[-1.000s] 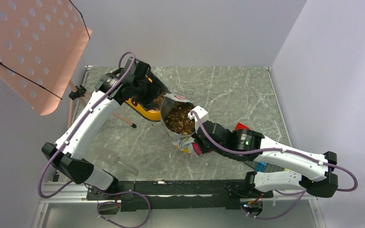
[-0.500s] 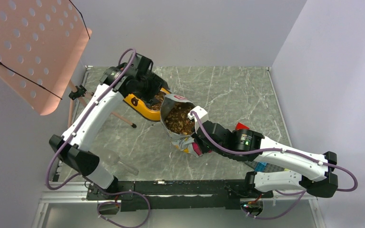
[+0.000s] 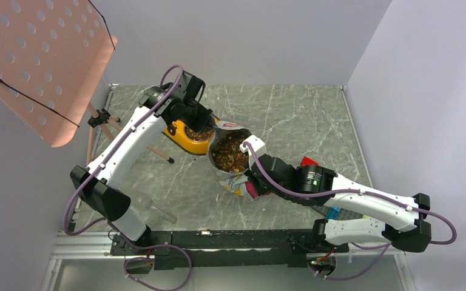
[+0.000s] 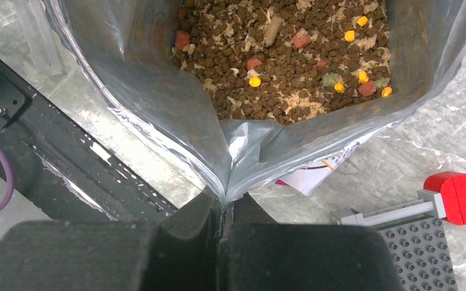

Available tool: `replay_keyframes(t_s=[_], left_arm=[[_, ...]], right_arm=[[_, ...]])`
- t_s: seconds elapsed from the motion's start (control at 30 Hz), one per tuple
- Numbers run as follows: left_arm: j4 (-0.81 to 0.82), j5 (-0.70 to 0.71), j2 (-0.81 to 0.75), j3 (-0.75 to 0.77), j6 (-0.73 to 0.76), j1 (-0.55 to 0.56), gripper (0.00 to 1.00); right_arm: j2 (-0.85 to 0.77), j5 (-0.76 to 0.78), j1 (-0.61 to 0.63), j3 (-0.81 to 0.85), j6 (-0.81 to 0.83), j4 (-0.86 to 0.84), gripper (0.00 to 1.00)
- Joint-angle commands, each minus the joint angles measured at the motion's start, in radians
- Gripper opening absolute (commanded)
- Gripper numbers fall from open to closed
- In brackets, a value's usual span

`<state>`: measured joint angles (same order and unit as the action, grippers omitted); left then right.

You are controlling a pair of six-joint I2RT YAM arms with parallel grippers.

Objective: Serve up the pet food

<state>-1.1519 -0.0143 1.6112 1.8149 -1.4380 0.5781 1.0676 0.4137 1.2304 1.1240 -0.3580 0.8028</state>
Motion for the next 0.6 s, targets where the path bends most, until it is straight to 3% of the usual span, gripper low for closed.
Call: replay_keyframes(t_s=[0.0, 0.17, 0.33, 0.57], left_arm=[[0.098, -0.014, -0.043, -0.006, -0.013, 0.006, 0.01], [0.035, 0.011, -0.041, 0.043, -0.024, -0.04, 0.0], [-0.093, 0.068, -0.026, 0.12, 0.018, -0.182, 0.0], [-0.118, 0.079, -0.098, 0.096, 0.067, -0.302, 0.0]], right_arm=[[-0.018, 0.036, 0.003, 0.015, 0.029, -0.076, 0.0], [-0.037, 0.055, 0.003, 0.008, 0.036, -0.032, 0.0], [-0.111, 0.088, 0.003, -0.031, 0.028, 0.057, 0.0], [-0.218, 0.072, 0.003, -0.054, 0.043, 0.11, 0.0]])
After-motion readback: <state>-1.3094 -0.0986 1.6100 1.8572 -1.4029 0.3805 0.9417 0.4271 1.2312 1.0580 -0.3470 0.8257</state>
